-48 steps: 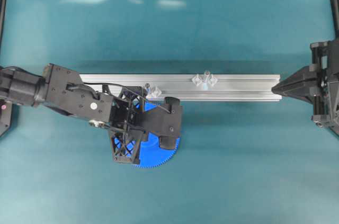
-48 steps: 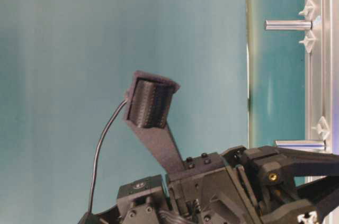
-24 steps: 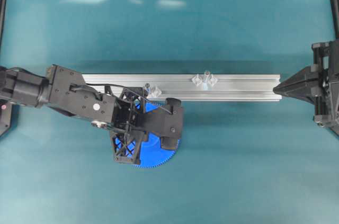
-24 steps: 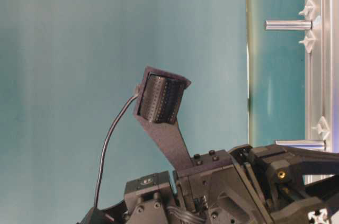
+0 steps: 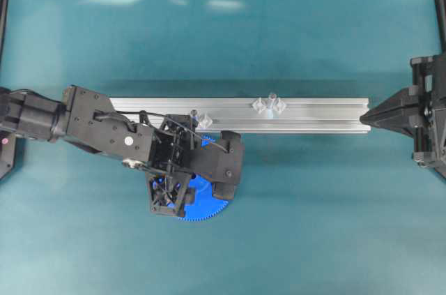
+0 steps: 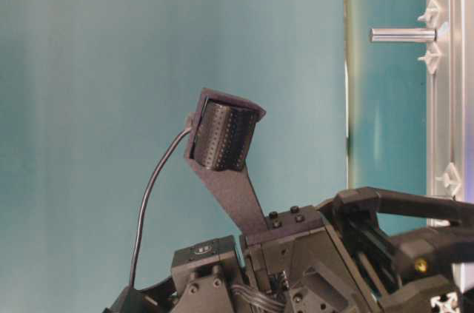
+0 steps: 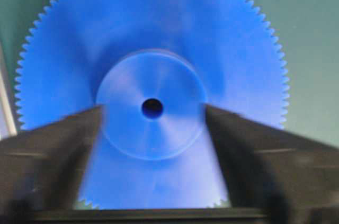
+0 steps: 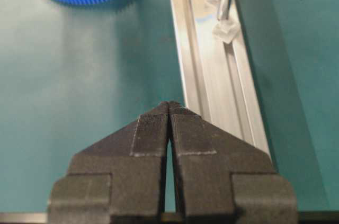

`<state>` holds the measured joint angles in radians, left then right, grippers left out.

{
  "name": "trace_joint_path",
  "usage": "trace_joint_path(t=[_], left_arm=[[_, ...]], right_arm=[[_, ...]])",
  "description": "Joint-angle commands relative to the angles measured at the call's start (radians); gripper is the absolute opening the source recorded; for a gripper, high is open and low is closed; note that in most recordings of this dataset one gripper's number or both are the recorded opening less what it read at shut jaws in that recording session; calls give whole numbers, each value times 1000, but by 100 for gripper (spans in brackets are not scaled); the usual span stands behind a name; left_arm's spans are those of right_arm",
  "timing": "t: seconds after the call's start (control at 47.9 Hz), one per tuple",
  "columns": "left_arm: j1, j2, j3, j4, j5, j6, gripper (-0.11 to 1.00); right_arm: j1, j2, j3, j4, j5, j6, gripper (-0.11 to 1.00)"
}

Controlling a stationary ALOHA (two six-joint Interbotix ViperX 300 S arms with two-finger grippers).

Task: Insert the large gear onto the shaft.
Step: 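Close the left gripper on the blue gear's hub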

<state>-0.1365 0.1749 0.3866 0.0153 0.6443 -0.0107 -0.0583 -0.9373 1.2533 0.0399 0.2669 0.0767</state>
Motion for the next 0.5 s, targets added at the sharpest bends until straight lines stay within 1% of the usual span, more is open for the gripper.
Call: trace_joint_path(t=[0.0,0.042,0.084,0.23,0.376,0.48], left_arm=[[-8,-15,-23,2,0,-3,87],[-9,-12,-25,2,2,-5,92],[-9,-9,-25,2,0,-6,94],[-9,-8,-34,2,2,-9,94],[-9,3,-37,0,0,-17,94],[-9,14,-37,2,2,-32,94]], right_arm=[[-5,6,-11,2,-3,11,5],[-5,6,-11,2,-3,9,5],[-5,6,-9,2,-3,9,5],[-6,6,-8,2,-3,11,5],[-6,6,-2,0,-3,37,5],[-6,3,2,0,-3,43,5]])
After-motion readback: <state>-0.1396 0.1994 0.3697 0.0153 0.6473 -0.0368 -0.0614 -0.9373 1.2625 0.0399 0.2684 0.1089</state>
